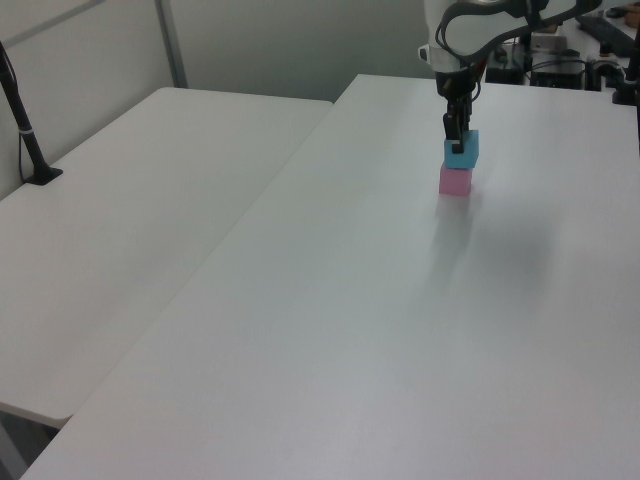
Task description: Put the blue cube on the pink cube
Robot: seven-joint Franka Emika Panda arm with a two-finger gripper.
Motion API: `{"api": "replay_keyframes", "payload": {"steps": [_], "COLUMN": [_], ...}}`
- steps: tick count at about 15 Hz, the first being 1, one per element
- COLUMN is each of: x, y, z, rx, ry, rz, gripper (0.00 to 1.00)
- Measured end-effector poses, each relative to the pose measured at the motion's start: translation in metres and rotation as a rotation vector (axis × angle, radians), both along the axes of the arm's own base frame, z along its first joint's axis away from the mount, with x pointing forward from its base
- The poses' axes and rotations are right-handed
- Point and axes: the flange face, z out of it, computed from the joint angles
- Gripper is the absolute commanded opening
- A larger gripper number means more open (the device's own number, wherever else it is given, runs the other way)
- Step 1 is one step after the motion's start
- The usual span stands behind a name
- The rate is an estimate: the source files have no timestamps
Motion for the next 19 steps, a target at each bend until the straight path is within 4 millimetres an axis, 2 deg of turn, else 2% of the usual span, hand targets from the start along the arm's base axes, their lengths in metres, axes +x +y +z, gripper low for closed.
{"api": "replay_keyframes", "payload": {"steps": [3,4,5,6,11,13,16,19], "x": [0.002,0.001,0.001,0.000,0.000,0.001,-0.010,-0.045], "y": [-0.007,-0.010,-0.013,-0.015,-0.013,-0.003,0.030,0.059], "z": [-0.005,-0.005,-0.004,-0.004,-0.002,0.010,0.056,0.123], "rx": [0.008,0.006,0.004,0.003,0.001,-0.002,0.010,0.002], "ry": [-0.047,-0.050,-0.051,-0.051,-0.058,-0.072,-0.072,-0.036], "rz": [-0.019,-0.025,-0.029,-0.032,-0.076,-0.140,-0.199,-0.160], "gripper": [0.12,0.17,0.53,1.00,1.00,1.00,1.00,1.00]}}
